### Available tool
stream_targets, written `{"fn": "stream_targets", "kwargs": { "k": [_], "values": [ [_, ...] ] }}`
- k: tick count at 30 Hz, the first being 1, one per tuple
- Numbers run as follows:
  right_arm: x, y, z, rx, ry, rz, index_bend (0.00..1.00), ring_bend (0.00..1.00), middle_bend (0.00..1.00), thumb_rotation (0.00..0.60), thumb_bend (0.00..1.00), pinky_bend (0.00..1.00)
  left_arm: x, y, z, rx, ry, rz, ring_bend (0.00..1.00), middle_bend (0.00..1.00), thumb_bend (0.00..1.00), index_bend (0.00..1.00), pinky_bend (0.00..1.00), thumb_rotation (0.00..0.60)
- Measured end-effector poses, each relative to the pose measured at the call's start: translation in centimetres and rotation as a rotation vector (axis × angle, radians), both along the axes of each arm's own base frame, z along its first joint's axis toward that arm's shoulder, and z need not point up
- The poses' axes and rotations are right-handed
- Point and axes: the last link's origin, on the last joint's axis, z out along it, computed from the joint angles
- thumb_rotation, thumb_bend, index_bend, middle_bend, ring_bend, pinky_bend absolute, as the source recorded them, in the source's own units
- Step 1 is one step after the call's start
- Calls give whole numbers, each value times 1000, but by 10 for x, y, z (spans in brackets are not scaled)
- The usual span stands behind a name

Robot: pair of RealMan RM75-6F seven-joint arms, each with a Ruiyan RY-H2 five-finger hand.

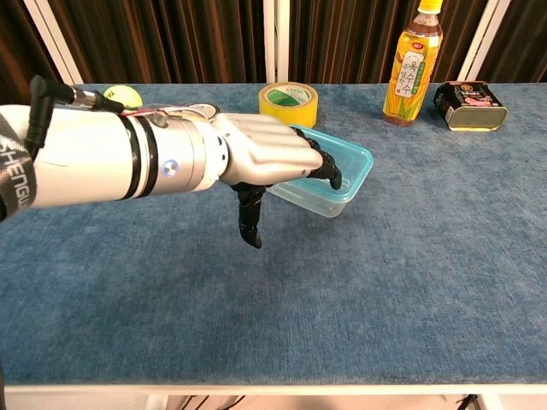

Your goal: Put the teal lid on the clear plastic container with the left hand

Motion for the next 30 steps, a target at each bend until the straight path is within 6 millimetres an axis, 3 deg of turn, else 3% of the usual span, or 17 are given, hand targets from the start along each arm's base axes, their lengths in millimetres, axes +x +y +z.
{"fn": "stream_targets", "kwargs": {
  "k": [18, 25, 30],
  "values": [
    [0, 1, 2, -7, 1, -3, 0, 0, 0, 600, 110, 0, -2, 3, 3, 5, -27, 25, 0, 68, 32, 198, 0, 600],
    [0, 0, 4, -6, 1, 3, 0, 0, 0, 600, 110, 0, -2, 14, 30, 8, -151, 117, 0, 68, 32, 176, 0, 600],
    [0, -6, 6, 10, -10, 10, 0, 0, 0, 600, 110, 0, -26, 33, 70, 77, -289, 249, 0, 68, 32, 176, 1, 600]
  ]
}}
